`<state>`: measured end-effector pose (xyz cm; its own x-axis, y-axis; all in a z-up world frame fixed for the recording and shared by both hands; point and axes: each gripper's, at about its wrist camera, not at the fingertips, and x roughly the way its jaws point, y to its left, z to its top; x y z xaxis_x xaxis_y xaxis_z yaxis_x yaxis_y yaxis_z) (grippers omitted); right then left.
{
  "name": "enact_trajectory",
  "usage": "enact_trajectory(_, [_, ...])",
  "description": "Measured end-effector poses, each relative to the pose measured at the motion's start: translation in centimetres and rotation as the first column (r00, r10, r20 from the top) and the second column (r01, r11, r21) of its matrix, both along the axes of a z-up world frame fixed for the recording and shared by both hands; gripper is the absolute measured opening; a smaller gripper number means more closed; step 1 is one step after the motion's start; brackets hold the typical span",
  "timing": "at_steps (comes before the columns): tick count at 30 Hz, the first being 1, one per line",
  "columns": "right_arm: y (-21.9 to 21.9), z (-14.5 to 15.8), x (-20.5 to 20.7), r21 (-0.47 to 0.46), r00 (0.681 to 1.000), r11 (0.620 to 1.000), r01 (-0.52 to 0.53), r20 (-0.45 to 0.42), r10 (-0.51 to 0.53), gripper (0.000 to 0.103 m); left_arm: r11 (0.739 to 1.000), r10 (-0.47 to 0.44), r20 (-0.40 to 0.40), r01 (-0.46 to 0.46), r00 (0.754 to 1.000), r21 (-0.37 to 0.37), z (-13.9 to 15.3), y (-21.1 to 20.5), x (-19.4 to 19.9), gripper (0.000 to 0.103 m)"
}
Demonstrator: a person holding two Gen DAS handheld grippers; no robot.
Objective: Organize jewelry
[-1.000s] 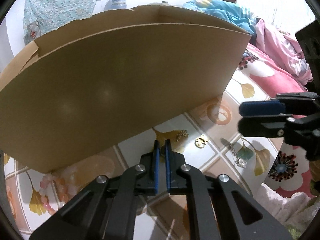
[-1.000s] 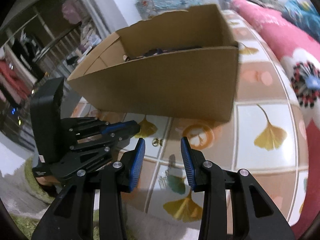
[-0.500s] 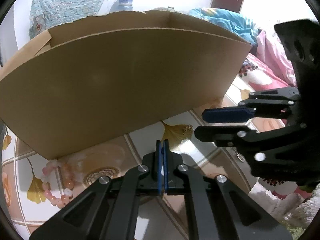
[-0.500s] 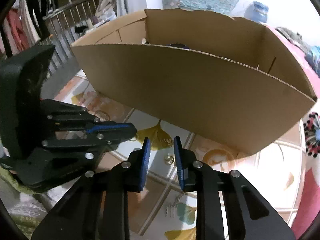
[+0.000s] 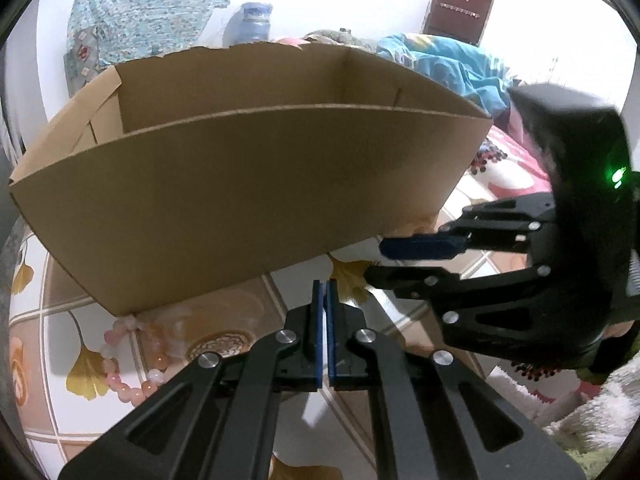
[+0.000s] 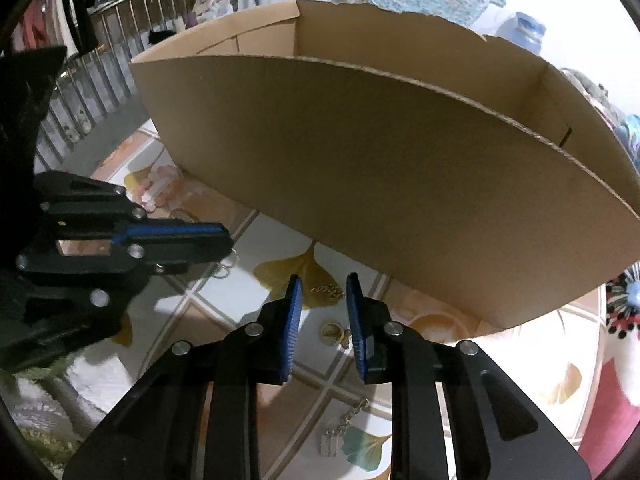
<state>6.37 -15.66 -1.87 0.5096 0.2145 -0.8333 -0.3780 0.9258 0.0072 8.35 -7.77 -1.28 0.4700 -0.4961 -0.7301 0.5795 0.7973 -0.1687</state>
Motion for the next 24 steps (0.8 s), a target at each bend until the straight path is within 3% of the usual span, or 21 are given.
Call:
enact_trajectory(4, [0.1, -0.5, 0.3, -0.005, 1.000, 1.000, -0.003, -0.008, 0.003, 0.009, 1.000, 0.007, 0.000, -0.007, 1.000, -0.009, 0.3, 0.4, -0.1, 0.001])
enact_trajectory(5, [0.1, -0.5, 0.4, -0.005, 1.000, 1.000, -0.001, -0.009, 0.001, 0.003, 1.000, 0.010, -0.002, -0.010, 1.000, -0.014, 0.4, 0.5, -0.1, 0.001])
enact_trajectory(12, [-1.6, 0.2, 0.4, 0.079, 0.999, 0.996, 0.032, -0.031, -0.030, 0.001, 1.000, 0.015, 0.013, -0.014, 1.000, -0.026, 1.3, 1.1, -0.6, 0.001])
enact_trajectory(19, [-3.3, 3.7, -0.9, 0.163, 0.998, 0.985, 0.050, 0.018, -0.053, 0.001, 0.998, 0.019, 0.044, -0.017, 0.999, -0.056, 3.8, 2.3, -1.6, 0.001])
enact_trajectory(24, [-3.8, 7.6, -1.9, 0.256, 0.996, 0.966, 0.029, 0.073, -0.050, 0.000, 0.995, 0.001, 0.114, 0.010, 0.994, -0.101, 7.4, 3.3, -2.4, 0.001])
